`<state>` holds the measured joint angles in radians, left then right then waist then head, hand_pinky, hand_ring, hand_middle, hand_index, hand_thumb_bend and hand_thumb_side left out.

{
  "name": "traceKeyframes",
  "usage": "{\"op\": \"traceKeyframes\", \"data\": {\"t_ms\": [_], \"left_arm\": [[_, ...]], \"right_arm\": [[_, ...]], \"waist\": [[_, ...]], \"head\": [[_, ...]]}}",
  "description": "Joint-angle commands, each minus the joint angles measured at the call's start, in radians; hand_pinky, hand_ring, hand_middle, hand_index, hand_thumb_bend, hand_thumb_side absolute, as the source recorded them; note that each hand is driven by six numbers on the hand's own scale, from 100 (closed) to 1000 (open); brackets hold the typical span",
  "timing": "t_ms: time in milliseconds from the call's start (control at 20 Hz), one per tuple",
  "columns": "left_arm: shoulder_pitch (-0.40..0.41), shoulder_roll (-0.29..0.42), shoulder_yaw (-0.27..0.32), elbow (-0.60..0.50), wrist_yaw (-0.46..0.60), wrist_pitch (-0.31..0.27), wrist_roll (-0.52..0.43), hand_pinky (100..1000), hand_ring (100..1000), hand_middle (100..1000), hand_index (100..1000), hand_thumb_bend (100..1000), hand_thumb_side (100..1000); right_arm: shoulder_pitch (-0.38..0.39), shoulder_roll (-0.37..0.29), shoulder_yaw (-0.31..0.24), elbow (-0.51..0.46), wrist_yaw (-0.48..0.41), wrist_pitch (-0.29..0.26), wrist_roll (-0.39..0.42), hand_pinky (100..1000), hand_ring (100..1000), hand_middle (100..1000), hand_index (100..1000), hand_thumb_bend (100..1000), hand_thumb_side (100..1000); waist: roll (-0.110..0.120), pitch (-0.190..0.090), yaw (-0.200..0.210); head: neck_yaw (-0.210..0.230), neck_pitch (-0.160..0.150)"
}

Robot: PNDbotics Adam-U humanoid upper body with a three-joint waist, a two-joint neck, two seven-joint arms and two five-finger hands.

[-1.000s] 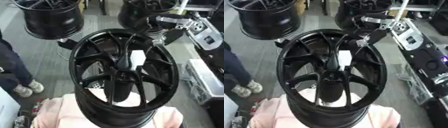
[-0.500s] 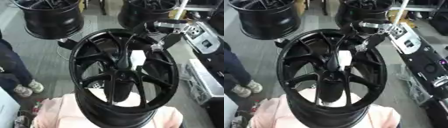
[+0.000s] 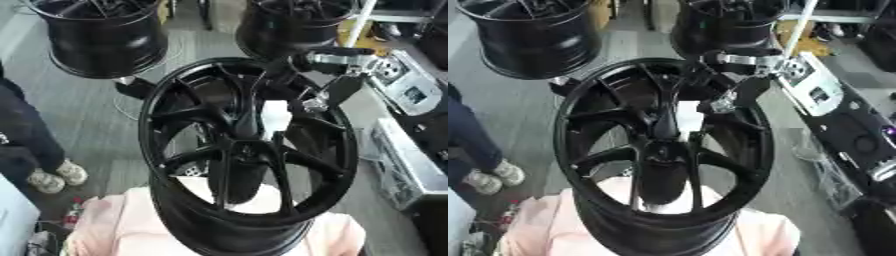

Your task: Pull the pin out of the wheel hub.

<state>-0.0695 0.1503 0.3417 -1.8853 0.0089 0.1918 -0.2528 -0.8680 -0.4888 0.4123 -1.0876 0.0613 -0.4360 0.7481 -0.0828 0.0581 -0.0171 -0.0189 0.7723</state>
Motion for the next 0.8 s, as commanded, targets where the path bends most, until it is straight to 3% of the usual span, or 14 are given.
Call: {"op": "traceKeyframes", "data": {"t_ms": [50,800], "left_arm": [[-0.009,0.022,-0.004,-0.011,-0.003,-0.002,-0.004,706,614,621,722,200,778],[-0.008,0.021,-0.004,-0.012,-0.003,-0.002,-0.007,707,616,622,721,197,780]], "right_arm": [[-0.012,-0.030,-0.006,0.003,0.023,-0.173,0.159,797,823,846,927,405,403],[-0.006,0.005,0.000,0.053,0.103,-0.225,0.159,796,819,836,925,410,397]], "waist": [[0.003,-0.007,0.001],[0.004,-0.006,0.002]], "head": [[0.001,-0.002],[0.001,-0.002]]}}
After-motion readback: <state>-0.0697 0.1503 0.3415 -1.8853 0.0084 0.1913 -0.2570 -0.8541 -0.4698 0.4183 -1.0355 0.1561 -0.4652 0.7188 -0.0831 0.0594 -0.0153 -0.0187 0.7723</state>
